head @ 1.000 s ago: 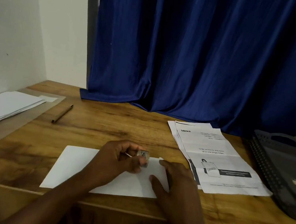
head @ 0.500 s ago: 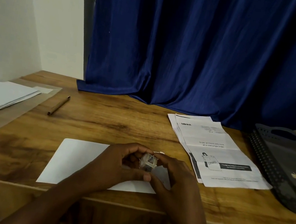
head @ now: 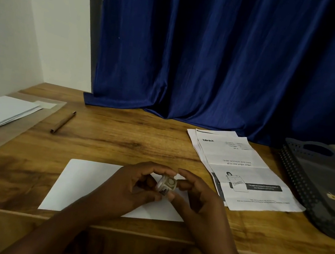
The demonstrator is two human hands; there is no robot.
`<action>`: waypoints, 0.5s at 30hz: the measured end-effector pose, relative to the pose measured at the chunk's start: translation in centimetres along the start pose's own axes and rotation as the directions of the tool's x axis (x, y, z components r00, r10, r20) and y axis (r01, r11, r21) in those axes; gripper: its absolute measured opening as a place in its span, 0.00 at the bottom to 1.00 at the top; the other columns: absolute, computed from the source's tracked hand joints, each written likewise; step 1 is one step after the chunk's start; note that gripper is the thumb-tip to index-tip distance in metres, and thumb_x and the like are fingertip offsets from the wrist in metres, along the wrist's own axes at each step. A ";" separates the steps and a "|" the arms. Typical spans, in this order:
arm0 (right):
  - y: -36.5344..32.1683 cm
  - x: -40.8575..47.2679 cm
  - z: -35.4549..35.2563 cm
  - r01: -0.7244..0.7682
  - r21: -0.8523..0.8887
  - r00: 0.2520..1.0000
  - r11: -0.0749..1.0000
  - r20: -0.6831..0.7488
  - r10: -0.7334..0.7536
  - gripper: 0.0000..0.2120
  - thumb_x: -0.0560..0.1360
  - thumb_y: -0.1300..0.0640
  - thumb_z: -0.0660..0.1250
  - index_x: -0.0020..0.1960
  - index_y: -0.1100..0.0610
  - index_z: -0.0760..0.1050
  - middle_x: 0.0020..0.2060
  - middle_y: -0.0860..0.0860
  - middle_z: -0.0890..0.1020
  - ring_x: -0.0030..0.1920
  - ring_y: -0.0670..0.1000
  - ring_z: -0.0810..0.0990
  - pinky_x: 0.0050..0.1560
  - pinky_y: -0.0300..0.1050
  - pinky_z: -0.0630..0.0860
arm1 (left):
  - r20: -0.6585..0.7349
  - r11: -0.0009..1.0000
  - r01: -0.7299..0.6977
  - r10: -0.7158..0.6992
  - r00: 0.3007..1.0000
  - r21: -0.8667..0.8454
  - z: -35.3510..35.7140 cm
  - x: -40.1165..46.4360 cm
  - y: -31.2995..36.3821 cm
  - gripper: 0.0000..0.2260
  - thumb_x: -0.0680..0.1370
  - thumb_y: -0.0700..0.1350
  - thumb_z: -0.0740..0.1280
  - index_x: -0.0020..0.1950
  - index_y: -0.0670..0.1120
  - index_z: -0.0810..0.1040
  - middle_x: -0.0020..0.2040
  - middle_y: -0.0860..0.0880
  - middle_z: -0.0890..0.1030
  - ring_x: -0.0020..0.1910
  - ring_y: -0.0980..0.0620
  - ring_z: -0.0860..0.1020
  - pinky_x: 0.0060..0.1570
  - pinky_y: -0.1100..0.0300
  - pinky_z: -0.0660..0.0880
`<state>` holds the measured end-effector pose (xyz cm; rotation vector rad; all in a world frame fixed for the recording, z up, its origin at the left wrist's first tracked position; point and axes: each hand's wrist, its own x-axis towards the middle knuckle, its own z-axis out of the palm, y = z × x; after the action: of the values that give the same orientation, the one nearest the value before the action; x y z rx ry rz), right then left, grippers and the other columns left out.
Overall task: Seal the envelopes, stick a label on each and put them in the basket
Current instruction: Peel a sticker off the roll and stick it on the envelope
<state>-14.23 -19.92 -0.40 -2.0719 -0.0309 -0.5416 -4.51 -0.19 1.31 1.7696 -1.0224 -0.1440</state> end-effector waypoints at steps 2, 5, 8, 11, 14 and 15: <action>-0.2 0.1 0.0 0.003 0.042 1.000 0.999 0.021 -0.003 0.27 0.69 0.36 0.72 0.68 0.35 0.73 0.52 0.35 0.84 0.55 0.38 0.82 0.49 0.31 0.77 | -0.003 1.000 0.008 -0.008 1.000 0.019 0.0 0.0 0.0 0.26 0.76 0.35 0.74 0.67 0.61 0.77 0.58 0.59 0.83 0.54 0.54 0.83 0.56 0.61 0.80; -0.1 0.1 -0.1 0.016 0.048 1.000 0.999 0.016 -0.017 0.25 0.71 0.45 0.76 0.66 0.37 0.76 0.51 0.39 0.85 0.52 0.39 0.83 0.46 0.31 0.77 | 0.016 1.000 0.008 -0.008 1.000 0.014 0.0 0.0 0.1 0.28 0.76 0.35 0.74 0.70 0.57 0.75 0.62 0.58 0.81 0.57 0.52 0.82 0.59 0.56 0.80; -0.1 0.0 -0.2 0.014 0.063 1.000 0.998 -0.017 -0.013 0.27 0.66 0.40 0.76 0.64 0.36 0.77 0.50 0.37 0.84 0.53 0.39 0.83 0.46 0.31 0.78 | 0.035 1.000 -0.008 0.007 0.999 0.006 0.0 -0.1 0.2 0.31 0.74 0.39 0.76 0.73 0.58 0.71 0.68 0.59 0.77 0.63 0.54 0.80 0.61 0.58 0.78; 0.0 0.0 -0.3 0.012 0.087 0.999 0.996 -0.035 -0.009 0.27 0.64 0.39 0.76 0.62 0.35 0.77 0.51 0.37 0.84 0.54 0.38 0.82 0.47 0.30 0.78 | 0.047 1.000 0.016 -0.016 0.999 0.008 0.0 -0.2 0.2 0.33 0.73 0.45 0.79 0.73 0.61 0.70 0.69 0.61 0.76 0.64 0.56 0.78 0.61 0.61 0.77; 0.0 0.0 -0.3 0.023 0.066 0.999 0.998 -0.043 -0.020 0.26 0.65 0.42 0.77 0.62 0.35 0.77 0.50 0.35 0.84 0.55 0.37 0.82 0.49 0.31 0.79 | 0.022 0.998 0.056 -0.056 0.998 -0.002 0.1 -0.1 0.2 0.29 0.72 0.49 0.79 0.70 0.60 0.73 0.65 0.62 0.79 0.61 0.57 0.80 0.60 0.60 0.78; 0.1 0.0 -0.4 0.026 0.061 0.999 0.998 -0.048 -0.023 0.26 0.66 0.45 0.79 0.62 0.36 0.77 0.50 0.36 0.84 0.55 0.38 0.82 0.50 0.32 0.79 | 0.013 0.998 0.066 -0.066 0.998 -0.010 0.1 0.0 0.1 0.26 0.72 0.48 0.78 0.68 0.60 0.75 0.63 0.62 0.80 0.60 0.58 0.81 0.60 0.60 0.79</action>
<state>-14.36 -20.24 -0.31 -2.0003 -0.0451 -0.5973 -4.61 -0.30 1.36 1.7961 -0.9713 -0.2016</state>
